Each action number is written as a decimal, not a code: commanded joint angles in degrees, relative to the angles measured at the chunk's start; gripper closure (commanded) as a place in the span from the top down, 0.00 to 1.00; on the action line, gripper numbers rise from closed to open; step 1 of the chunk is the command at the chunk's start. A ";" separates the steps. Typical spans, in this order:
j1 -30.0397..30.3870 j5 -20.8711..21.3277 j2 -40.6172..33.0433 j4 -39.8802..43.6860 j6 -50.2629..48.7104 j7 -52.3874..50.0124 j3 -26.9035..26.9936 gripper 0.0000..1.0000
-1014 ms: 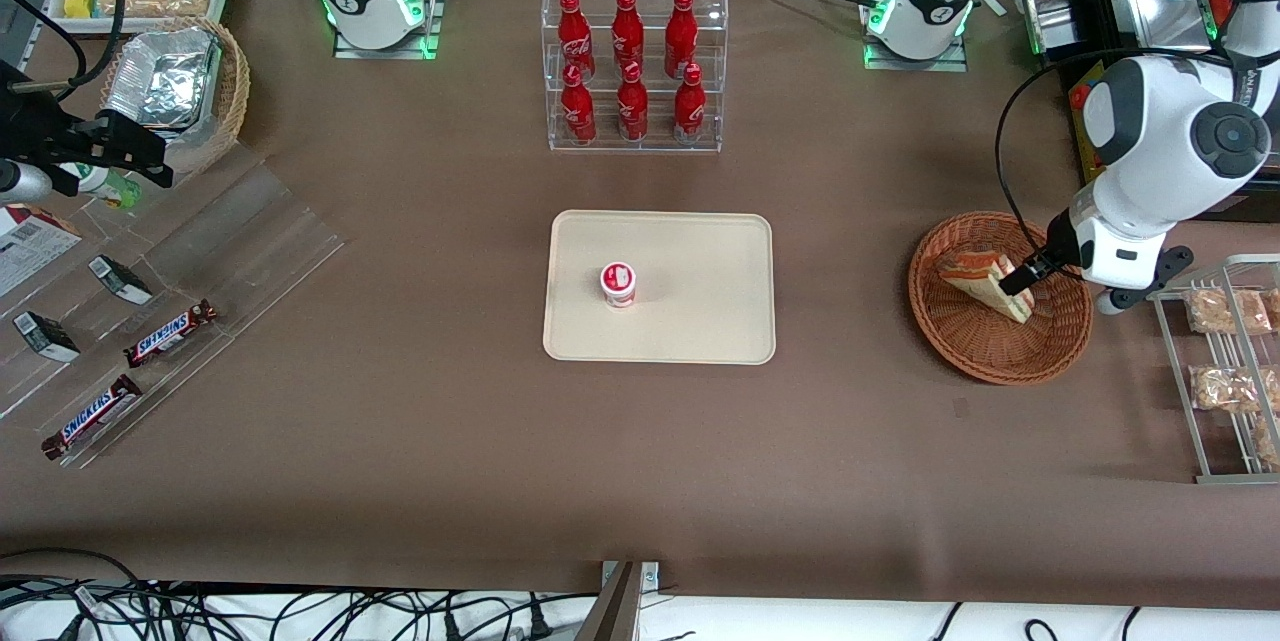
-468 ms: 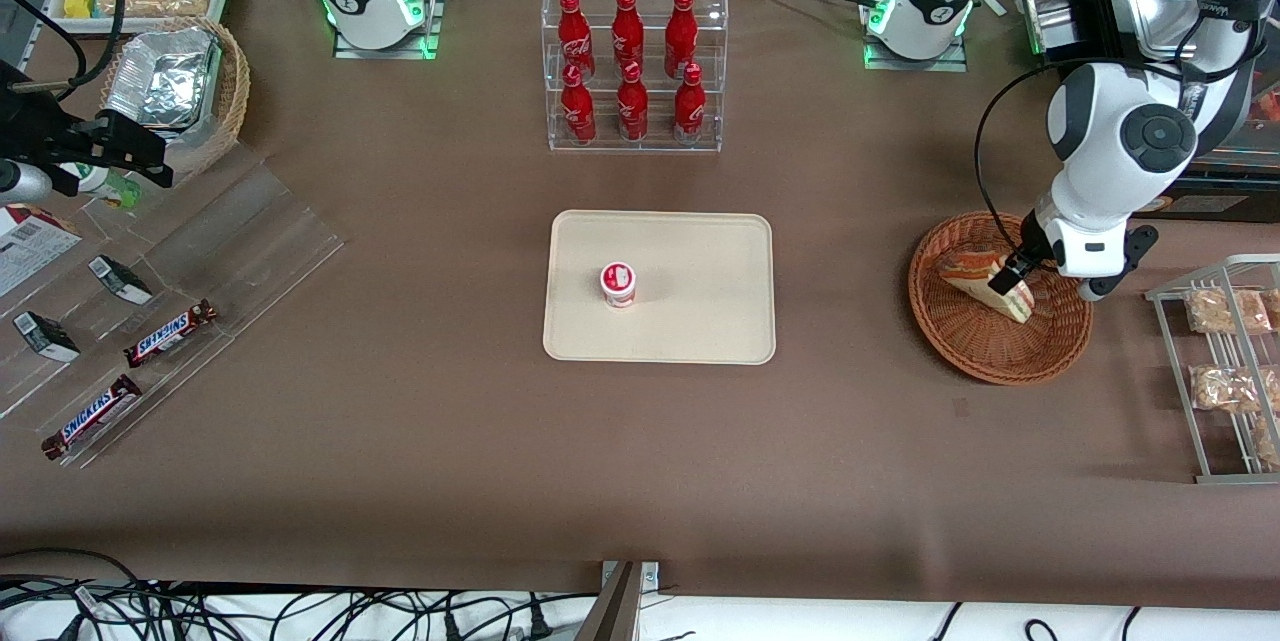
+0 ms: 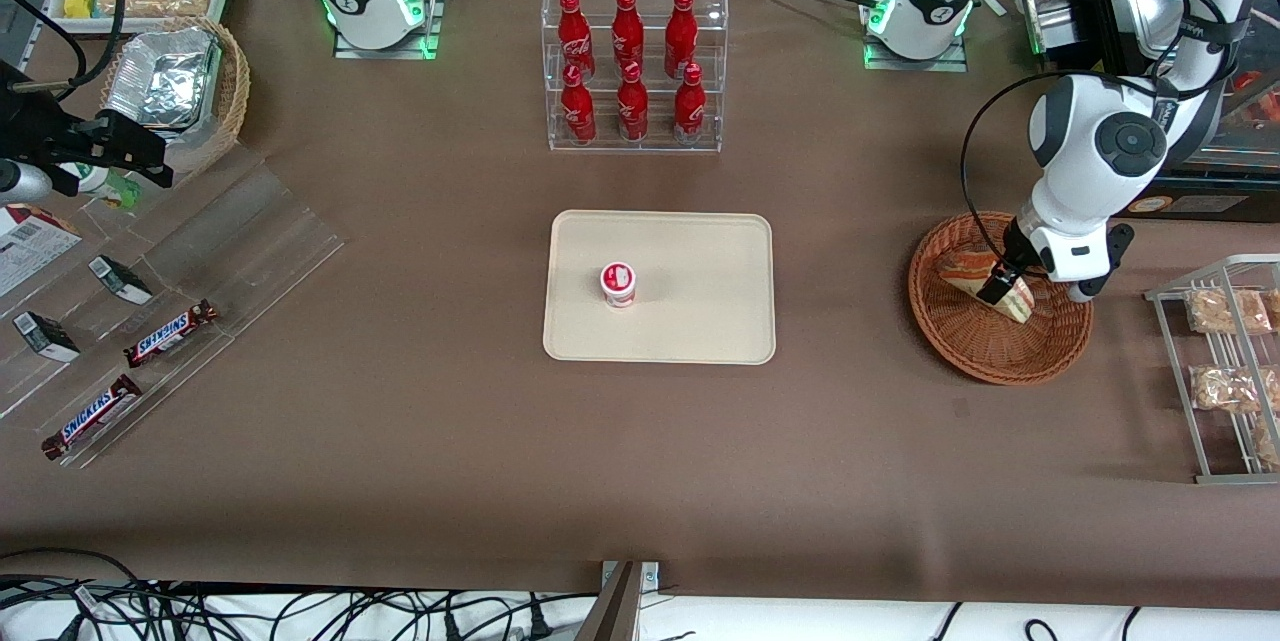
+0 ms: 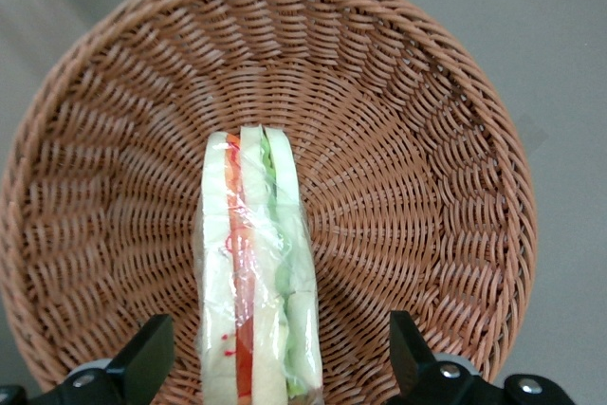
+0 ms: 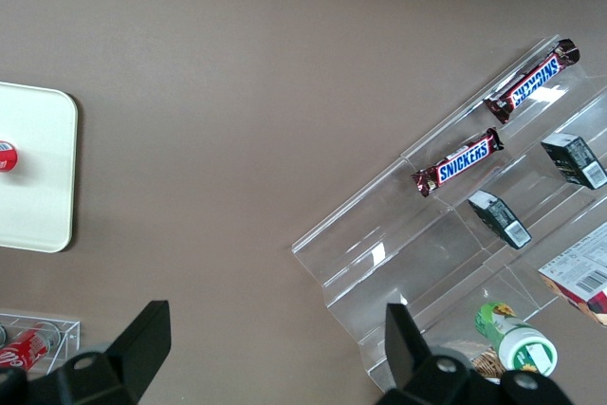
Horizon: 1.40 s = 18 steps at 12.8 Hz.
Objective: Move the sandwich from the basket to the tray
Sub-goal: 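Lower the open left gripper around the wrapped sandwich's edge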
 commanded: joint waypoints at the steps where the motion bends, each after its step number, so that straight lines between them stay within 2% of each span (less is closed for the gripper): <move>1: 0.27 1.82 0.58 -2.25 4.10 -2.30 -0.09 1.00; 6: 0.45 1.82 2.51 -2.60 5.35 -2.30 0.26 1.00; 7: 0.53 1.99 2.52 -2.60 5.35 -2.22 0.35 0.91; 8: 0.62 3.04 2.52 -2.60 5.35 -2.22 0.35 0.64; 9: 0.97 4.18 2.60 -2.60 5.17 -2.04 0.26 0.42; 10: 0.89 4.80 3.12 -2.60 5.00 -1.95 0.26 0.30; 14: 0.89 4.81 2.43 -2.34 2.98 -1.60 0.00 0.19; 18: 0.71 4.81 -0.73 0.37 -3.51 -0.64 -0.53 0.19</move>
